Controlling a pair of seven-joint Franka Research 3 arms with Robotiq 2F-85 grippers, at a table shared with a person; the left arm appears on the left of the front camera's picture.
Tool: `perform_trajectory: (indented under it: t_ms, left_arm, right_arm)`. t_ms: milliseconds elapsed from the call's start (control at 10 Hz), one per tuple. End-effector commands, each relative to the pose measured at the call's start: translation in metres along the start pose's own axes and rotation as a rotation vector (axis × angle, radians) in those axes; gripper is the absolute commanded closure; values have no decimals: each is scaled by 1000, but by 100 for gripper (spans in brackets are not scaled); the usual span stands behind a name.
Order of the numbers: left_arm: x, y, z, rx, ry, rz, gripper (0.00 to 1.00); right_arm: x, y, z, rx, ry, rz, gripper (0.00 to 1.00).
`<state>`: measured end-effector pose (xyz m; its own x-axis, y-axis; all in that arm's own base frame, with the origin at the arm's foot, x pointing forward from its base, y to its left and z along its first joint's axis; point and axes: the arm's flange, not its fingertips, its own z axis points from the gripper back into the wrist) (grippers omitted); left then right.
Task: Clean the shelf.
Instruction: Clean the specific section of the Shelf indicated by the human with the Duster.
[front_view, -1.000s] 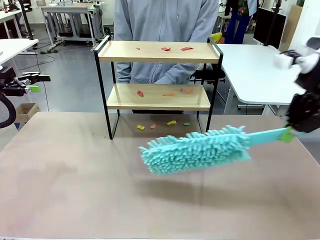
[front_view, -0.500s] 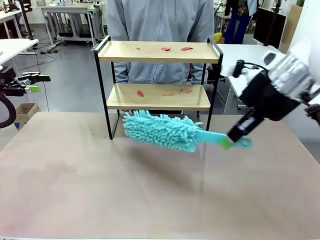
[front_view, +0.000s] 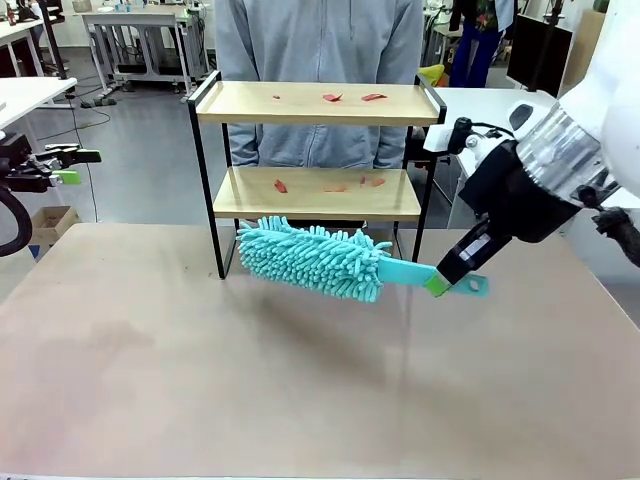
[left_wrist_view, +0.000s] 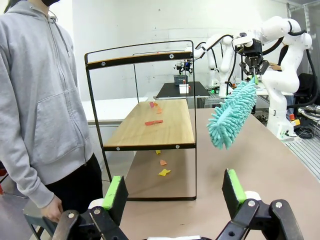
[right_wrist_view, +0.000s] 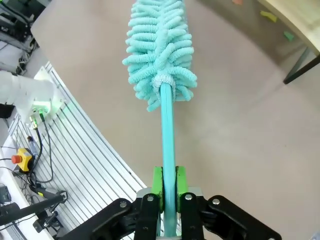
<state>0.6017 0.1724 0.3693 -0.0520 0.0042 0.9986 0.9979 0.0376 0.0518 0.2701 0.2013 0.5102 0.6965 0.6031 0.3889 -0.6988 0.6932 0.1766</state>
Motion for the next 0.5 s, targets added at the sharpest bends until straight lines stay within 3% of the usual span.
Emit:
perform_trajectory:
  t_ms: [0,100,400]
  left_arm:
    - [2,-1,0,-6,6,-11,0]
    - [2,-1,0,-6,6,-11,0]
    - [2,-1,0,-6,6,-11,0]
  right_arm:
    - [1,6,-2,3,2,6,87]
    - [12,30,-31,-110,43,-41,87]
    - [21,56,-79,-258,2,-109,87]
